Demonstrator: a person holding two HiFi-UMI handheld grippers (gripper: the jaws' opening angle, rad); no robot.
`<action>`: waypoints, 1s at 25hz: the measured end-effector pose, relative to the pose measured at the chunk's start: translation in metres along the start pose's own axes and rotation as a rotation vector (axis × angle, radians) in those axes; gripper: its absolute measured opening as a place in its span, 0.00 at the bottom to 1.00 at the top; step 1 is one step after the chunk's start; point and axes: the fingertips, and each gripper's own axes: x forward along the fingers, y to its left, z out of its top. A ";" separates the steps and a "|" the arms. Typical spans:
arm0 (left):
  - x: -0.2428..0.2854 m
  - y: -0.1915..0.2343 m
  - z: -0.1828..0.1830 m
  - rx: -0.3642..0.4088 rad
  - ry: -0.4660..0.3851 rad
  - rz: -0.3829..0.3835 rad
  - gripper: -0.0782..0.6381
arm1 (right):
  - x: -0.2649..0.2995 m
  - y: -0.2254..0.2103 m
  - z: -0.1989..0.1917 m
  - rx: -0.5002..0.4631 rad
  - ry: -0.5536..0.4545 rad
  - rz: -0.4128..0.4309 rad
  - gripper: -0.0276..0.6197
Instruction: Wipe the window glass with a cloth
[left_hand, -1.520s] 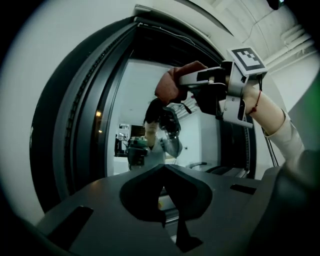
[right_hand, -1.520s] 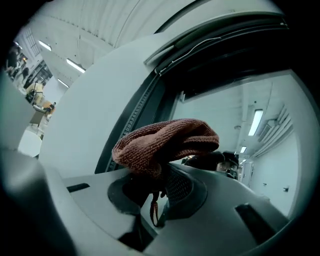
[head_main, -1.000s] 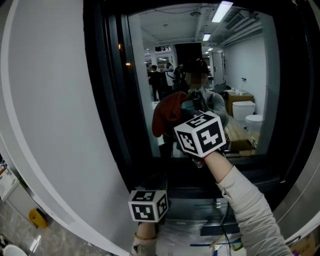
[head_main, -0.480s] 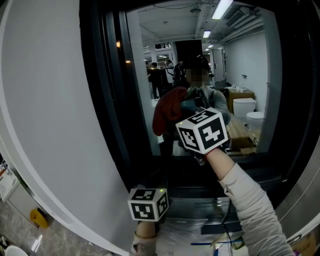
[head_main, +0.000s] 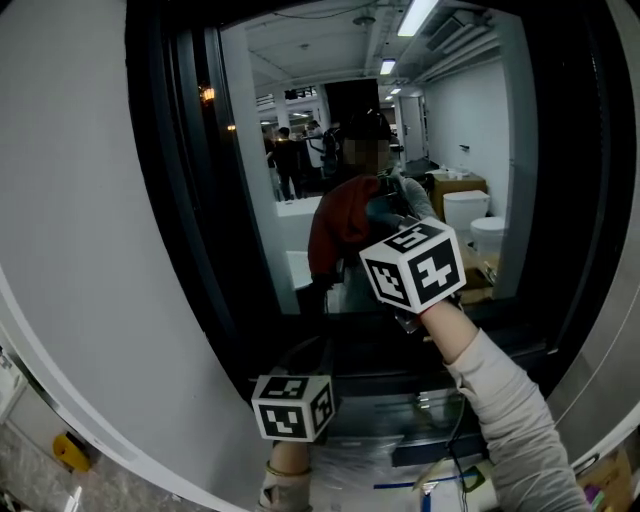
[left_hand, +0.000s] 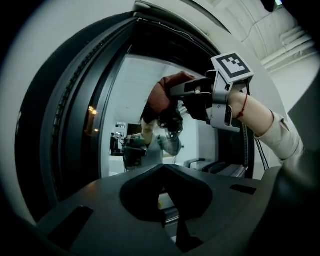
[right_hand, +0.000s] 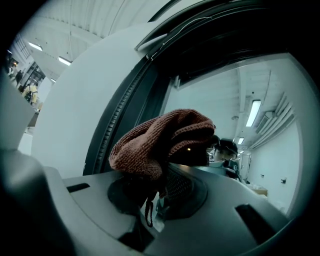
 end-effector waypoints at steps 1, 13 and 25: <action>0.002 -0.004 0.000 0.003 0.000 -0.008 0.12 | -0.004 -0.004 -0.001 0.005 0.000 -0.008 0.11; 0.027 -0.046 0.006 0.017 -0.008 -0.096 0.12 | -0.059 -0.056 -0.016 0.021 0.016 -0.116 0.11; 0.054 -0.099 0.006 0.025 0.004 -0.204 0.12 | -0.124 -0.112 -0.037 0.027 0.057 -0.251 0.11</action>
